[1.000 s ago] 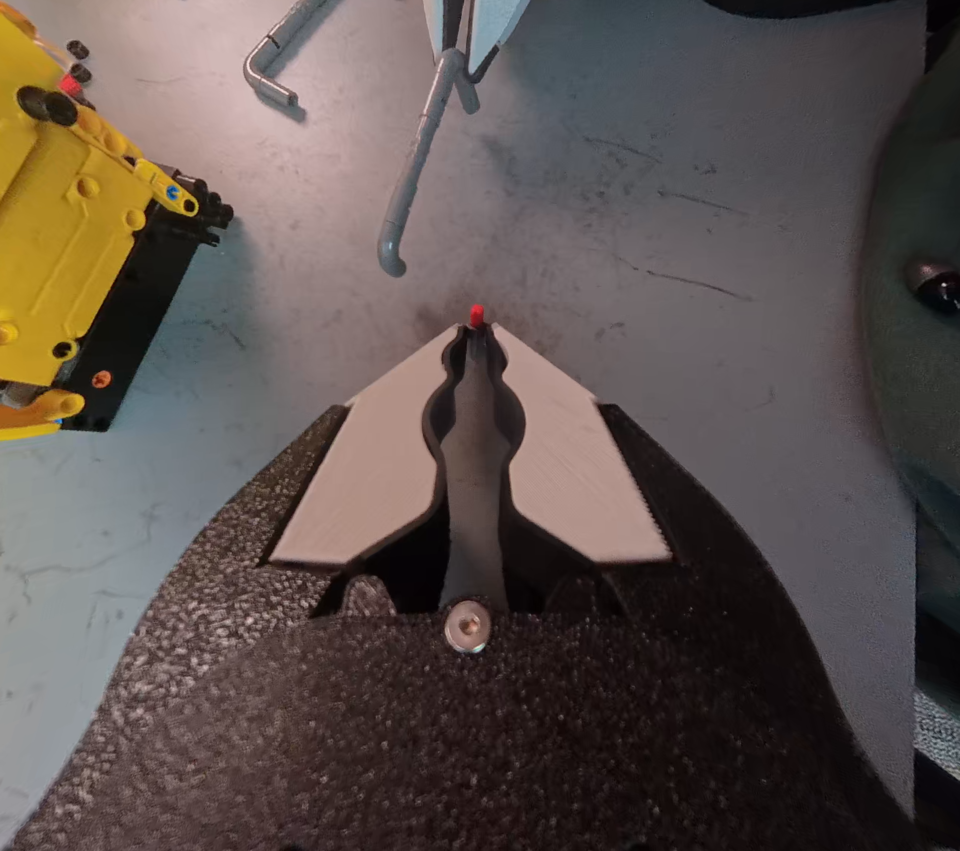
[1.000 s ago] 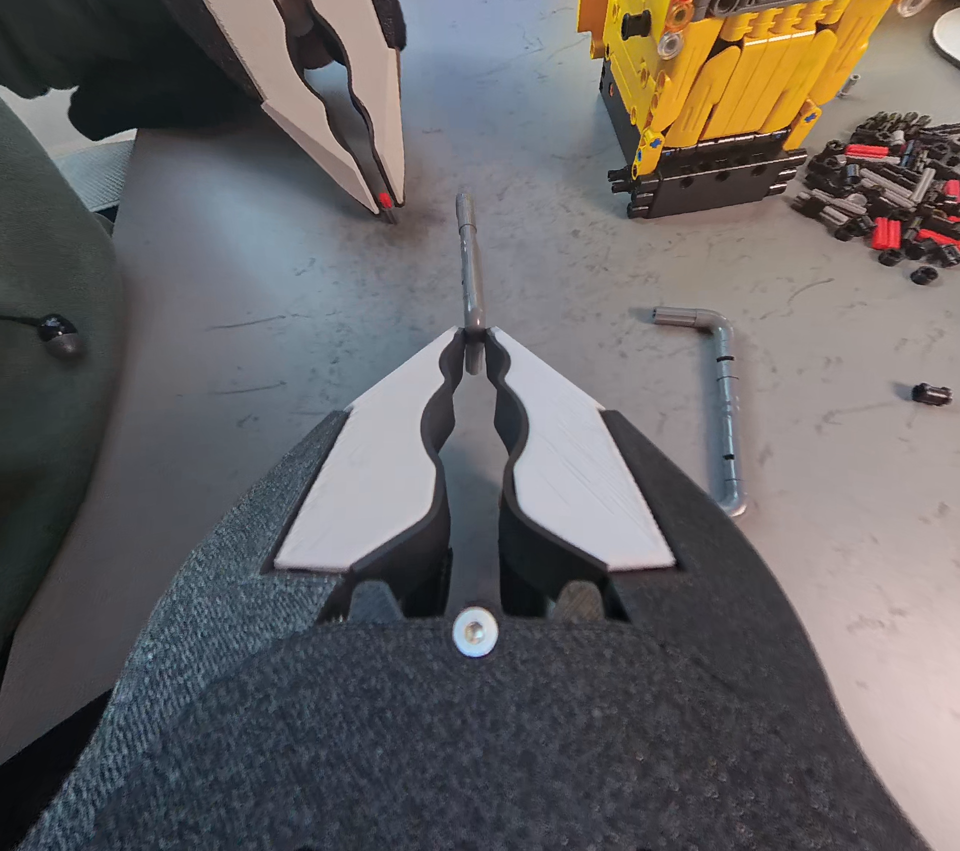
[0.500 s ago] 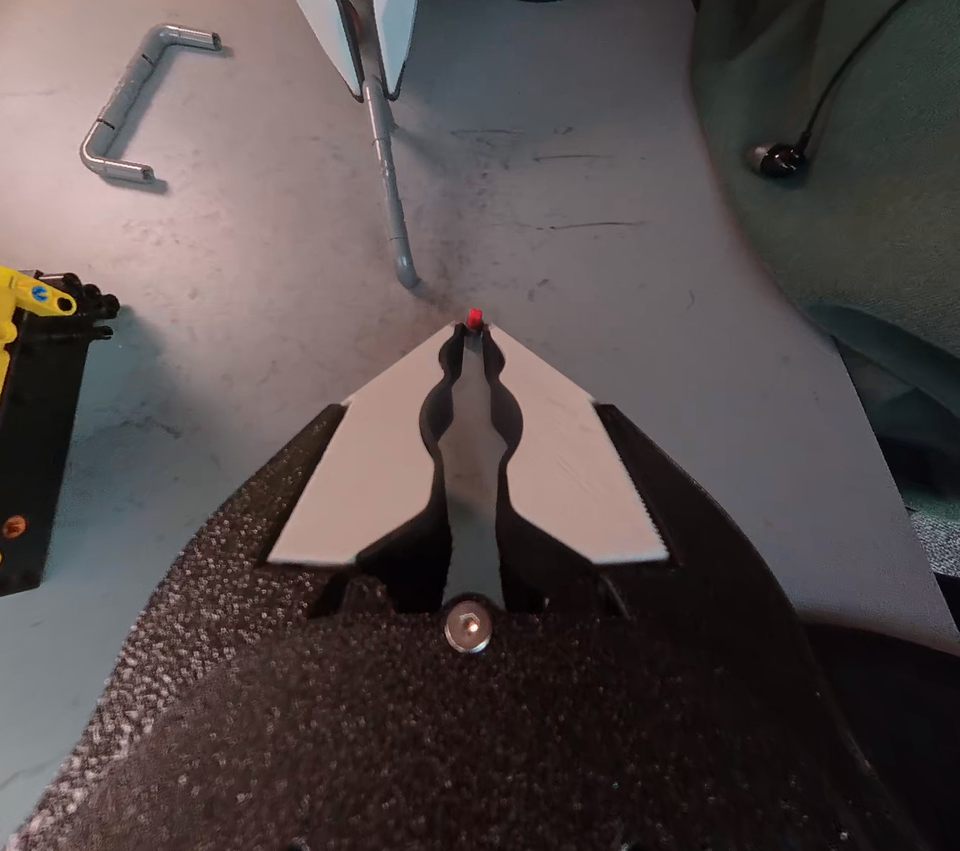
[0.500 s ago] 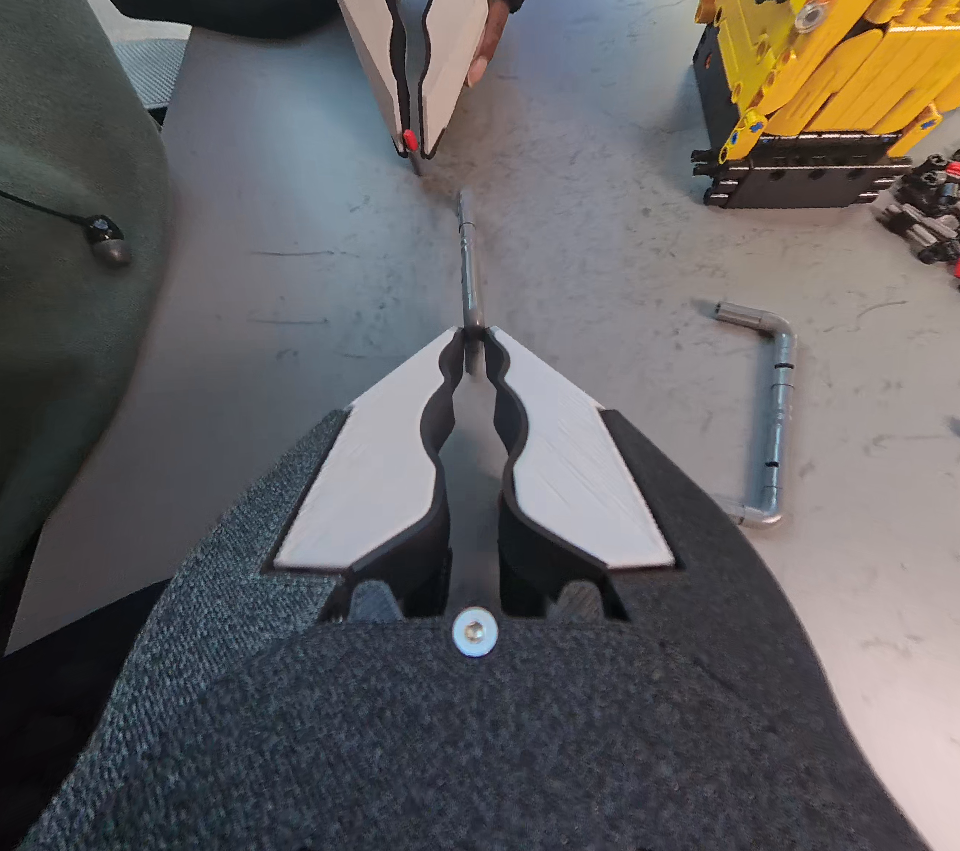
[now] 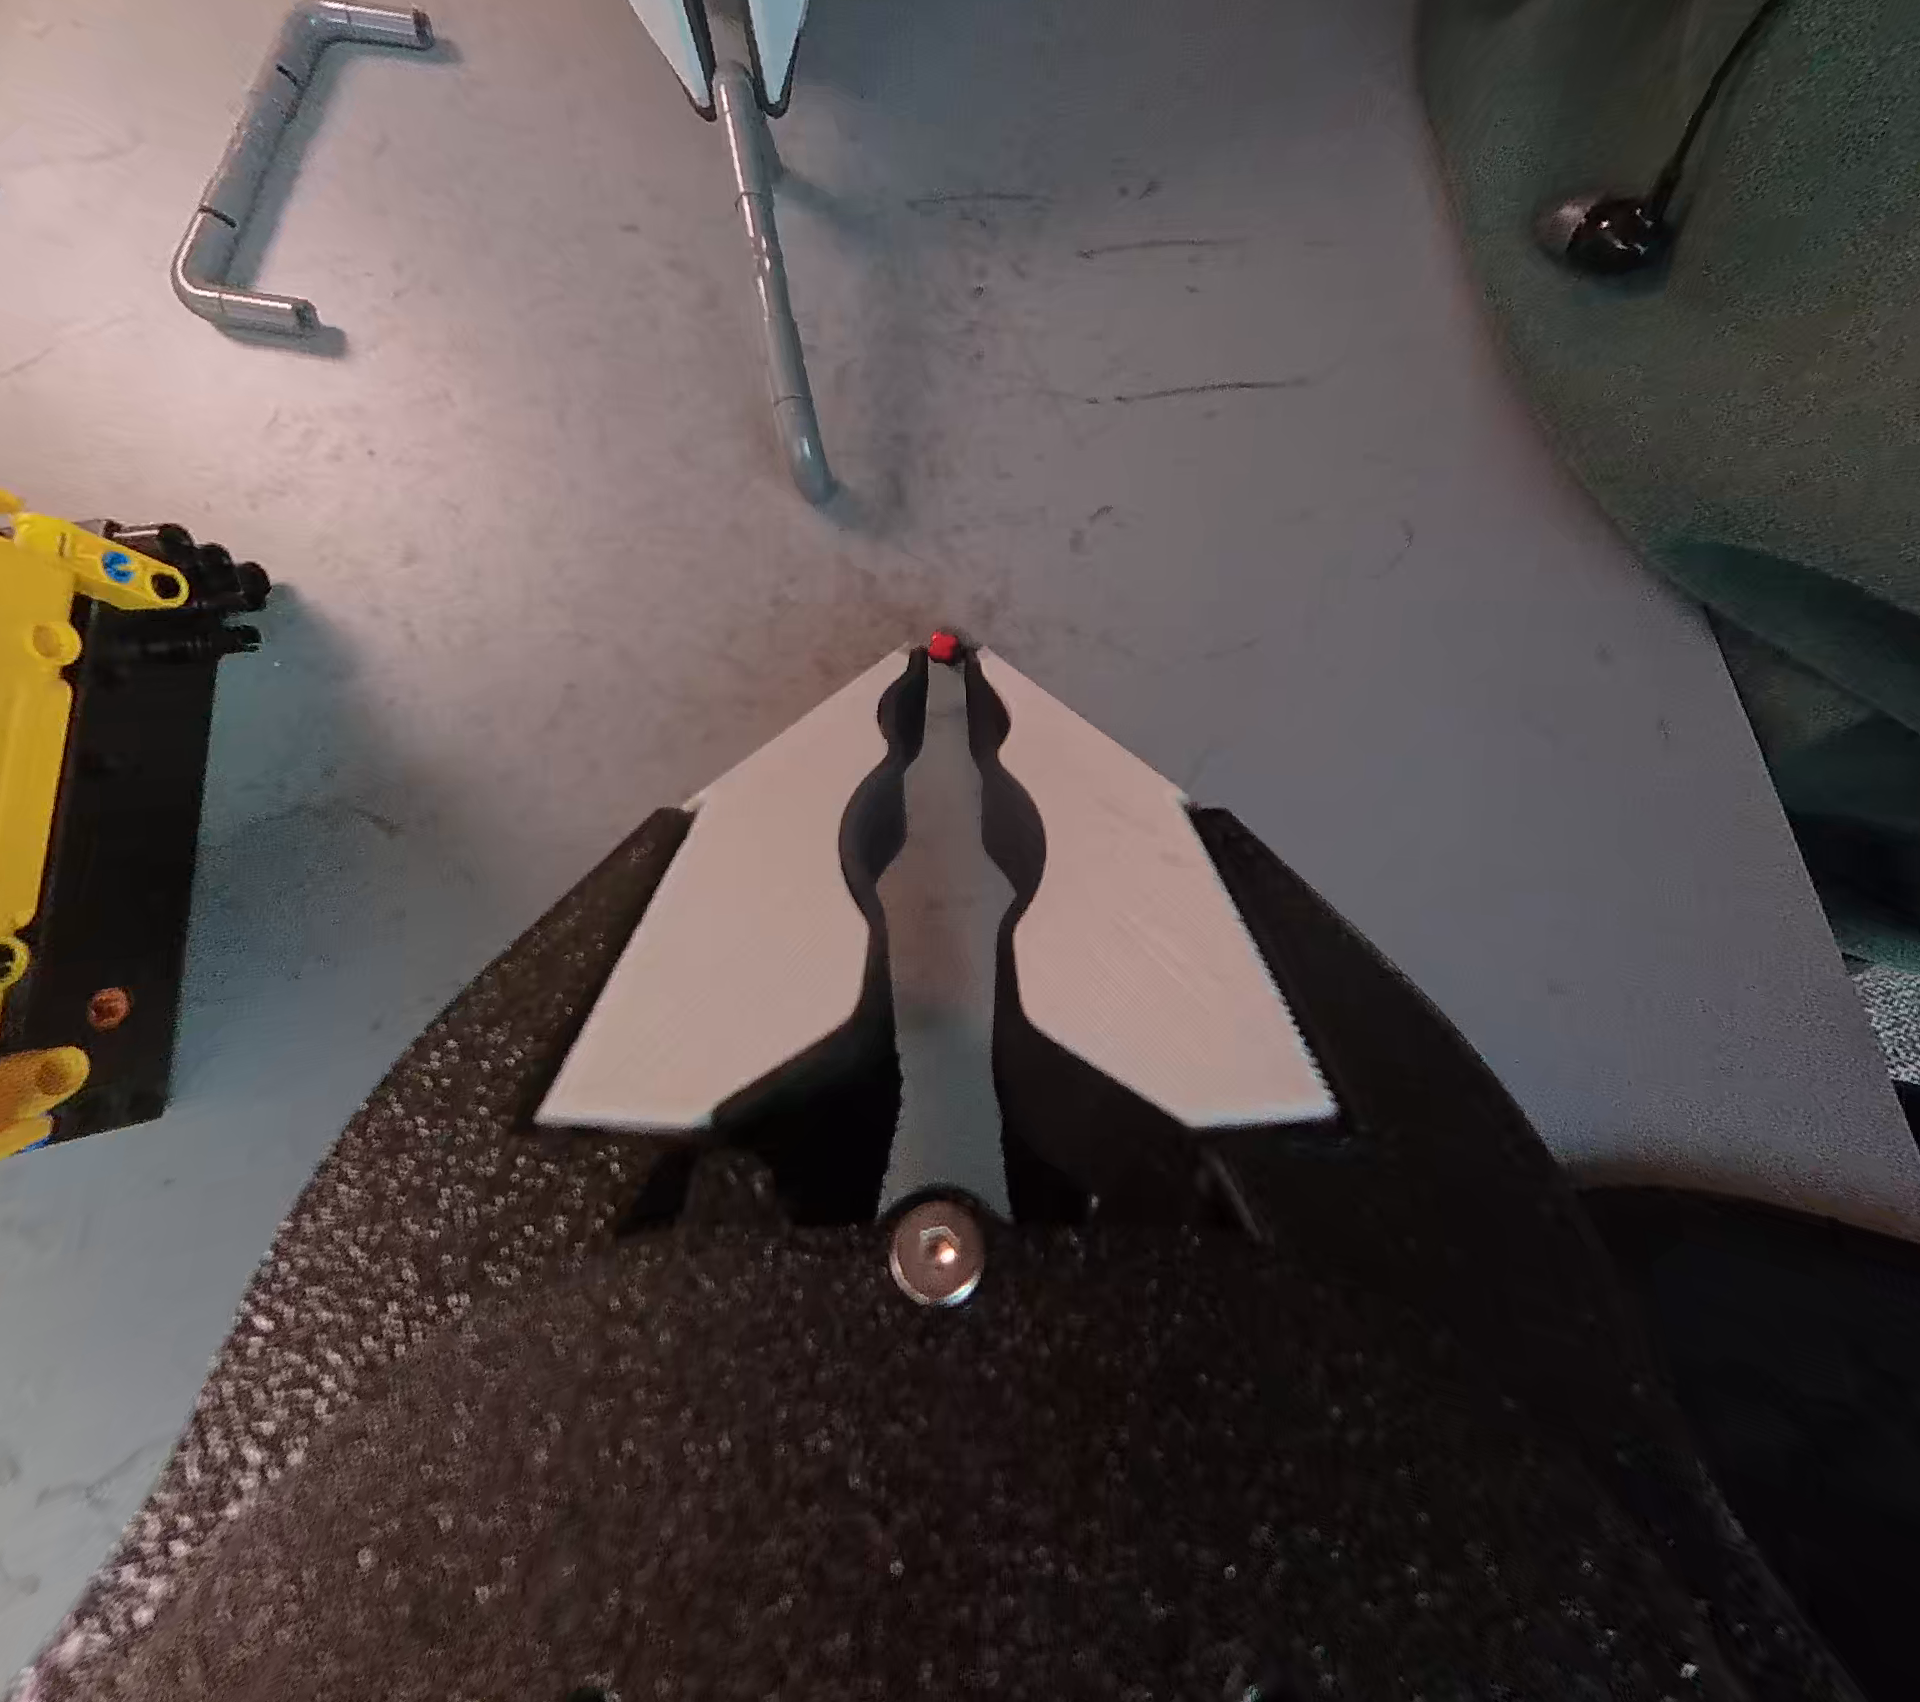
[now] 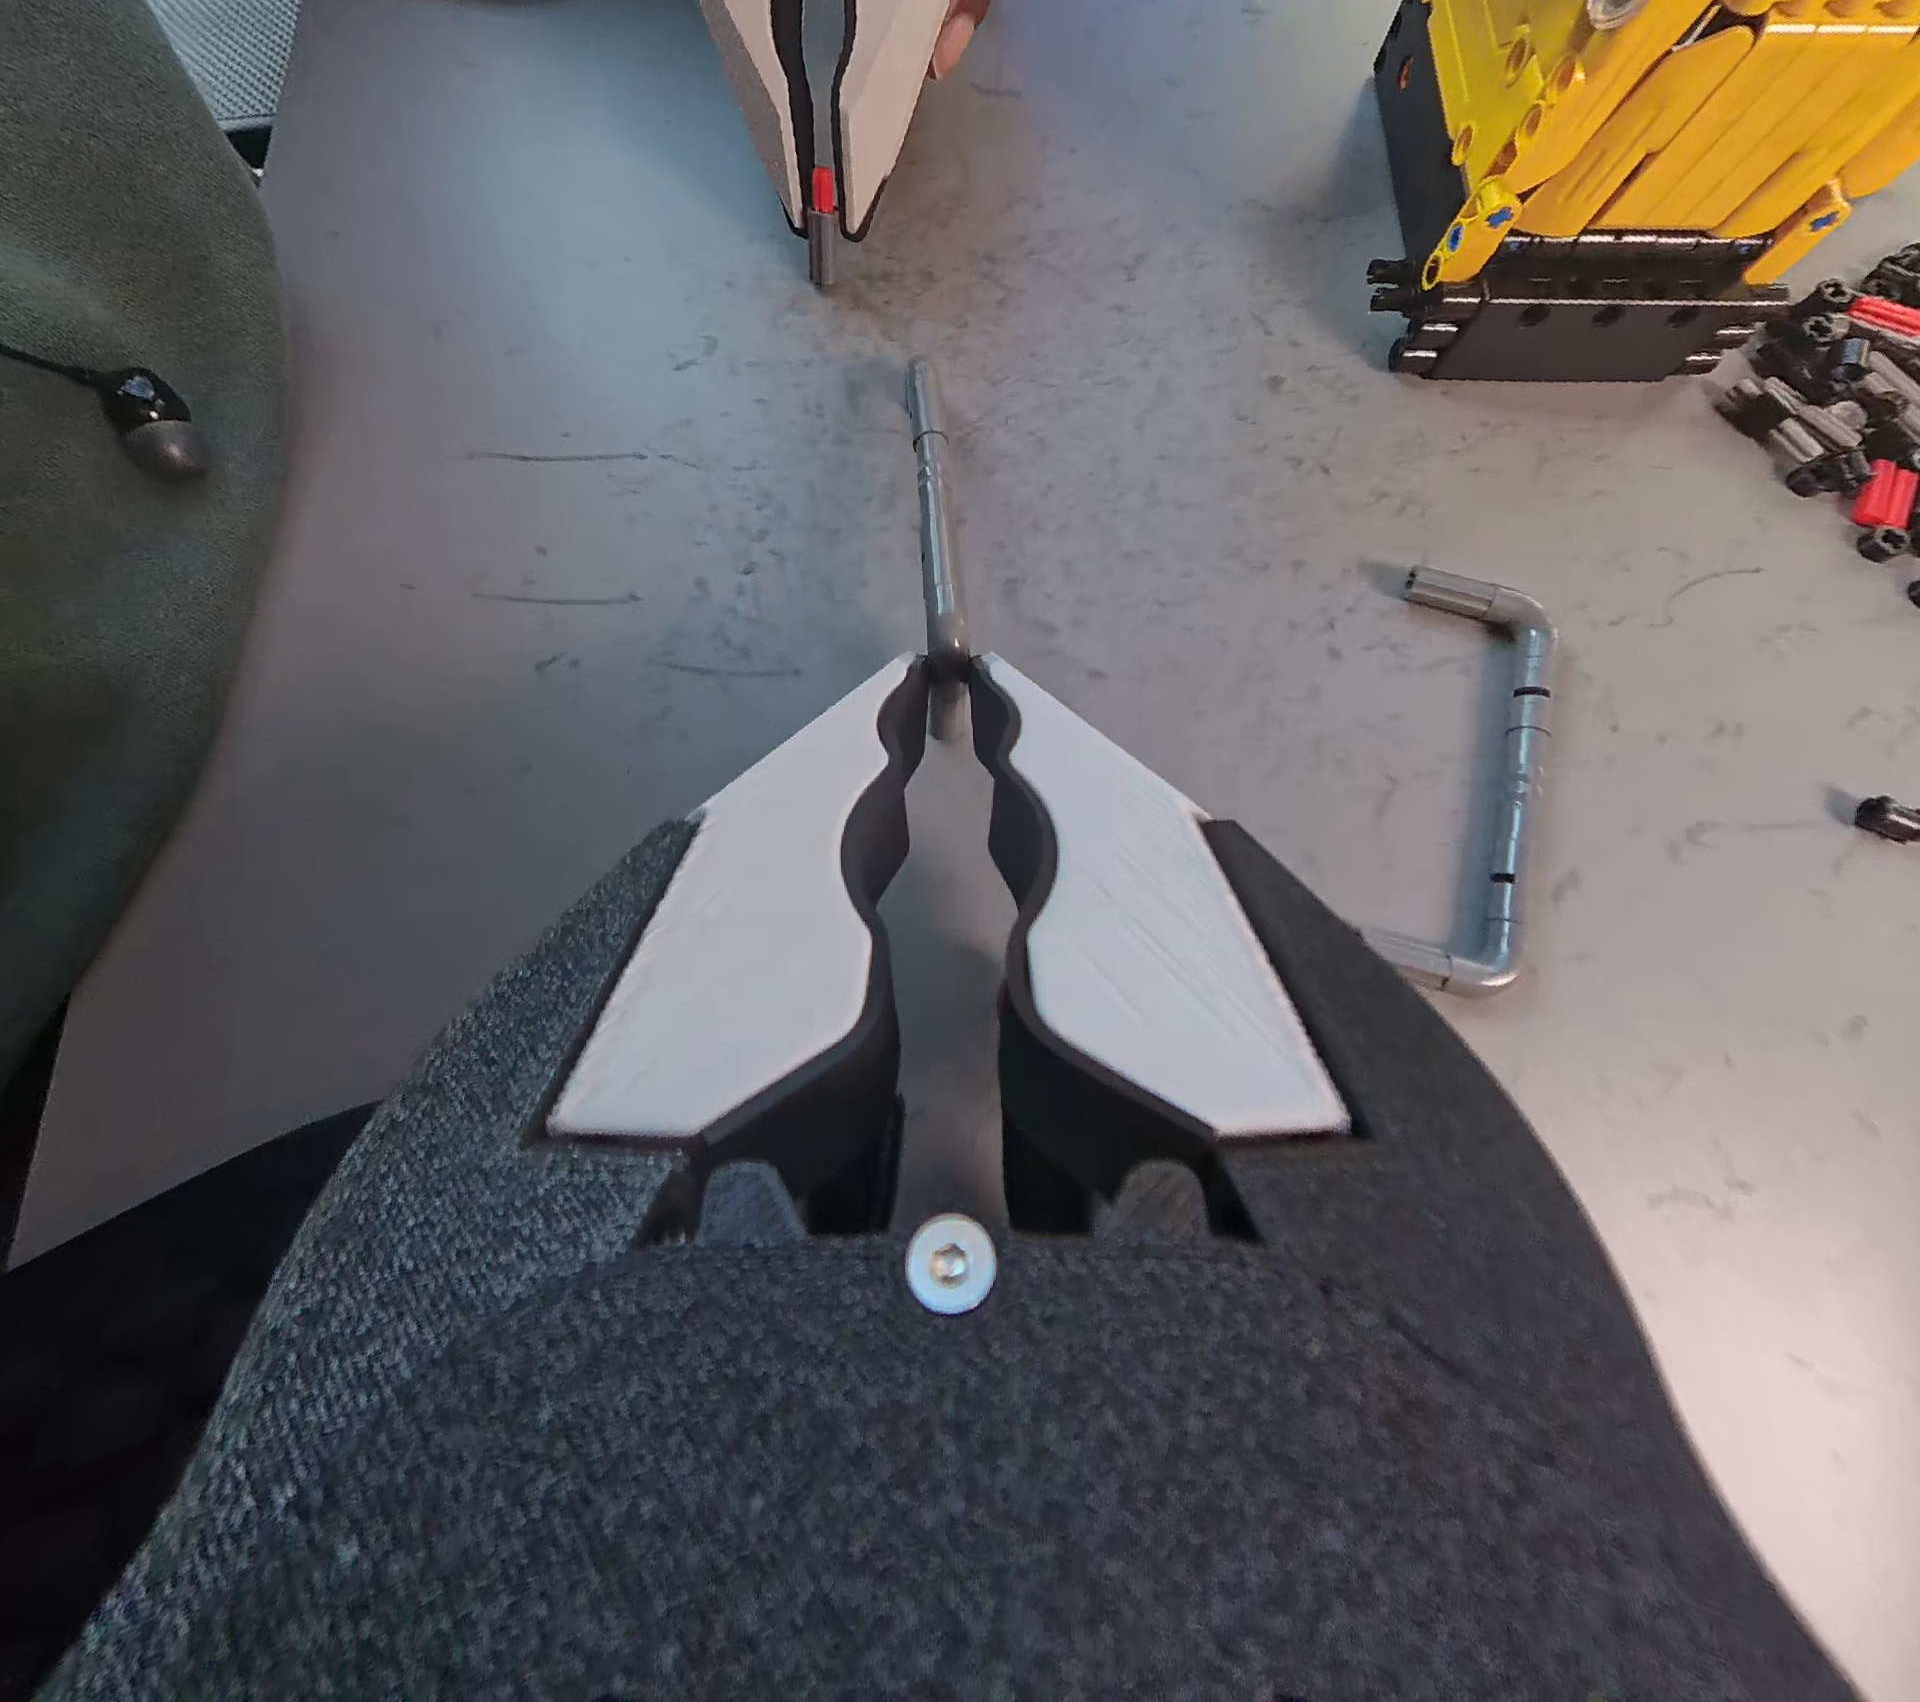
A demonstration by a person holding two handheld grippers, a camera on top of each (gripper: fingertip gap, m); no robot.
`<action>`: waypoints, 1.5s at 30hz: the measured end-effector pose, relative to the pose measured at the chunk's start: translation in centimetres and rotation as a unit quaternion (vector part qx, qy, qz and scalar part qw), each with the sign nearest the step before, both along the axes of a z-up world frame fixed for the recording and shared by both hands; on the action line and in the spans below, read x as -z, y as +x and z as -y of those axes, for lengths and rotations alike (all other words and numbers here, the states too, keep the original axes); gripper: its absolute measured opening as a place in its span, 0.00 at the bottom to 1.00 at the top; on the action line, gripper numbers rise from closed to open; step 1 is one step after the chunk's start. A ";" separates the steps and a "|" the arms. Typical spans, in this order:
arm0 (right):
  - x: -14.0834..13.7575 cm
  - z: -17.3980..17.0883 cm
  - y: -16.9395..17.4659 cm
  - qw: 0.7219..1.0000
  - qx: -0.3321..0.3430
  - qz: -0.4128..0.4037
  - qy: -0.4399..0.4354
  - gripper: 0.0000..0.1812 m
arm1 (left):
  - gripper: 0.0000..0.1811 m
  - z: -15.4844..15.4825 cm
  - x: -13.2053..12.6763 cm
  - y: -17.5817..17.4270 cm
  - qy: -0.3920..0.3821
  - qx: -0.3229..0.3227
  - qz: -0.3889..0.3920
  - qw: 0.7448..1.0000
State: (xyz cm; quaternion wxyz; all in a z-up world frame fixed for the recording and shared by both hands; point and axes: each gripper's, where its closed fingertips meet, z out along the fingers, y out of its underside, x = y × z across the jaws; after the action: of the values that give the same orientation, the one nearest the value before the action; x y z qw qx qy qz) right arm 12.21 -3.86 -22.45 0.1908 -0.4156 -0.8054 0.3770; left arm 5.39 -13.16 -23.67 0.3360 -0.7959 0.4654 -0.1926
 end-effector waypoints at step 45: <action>1.1 2.9 -0.4 0.994 -0.083 0.033 0.064 0.09 | 0.05 -0.7 -0.4 0.3 0.021 0.010 -0.017 1.000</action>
State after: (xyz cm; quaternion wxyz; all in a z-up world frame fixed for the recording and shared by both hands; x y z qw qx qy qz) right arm 11.80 -6.73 -23.57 0.1580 -0.3462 -0.8655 0.3257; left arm 5.69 -12.47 -23.25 0.3429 -0.7873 0.4827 -0.1721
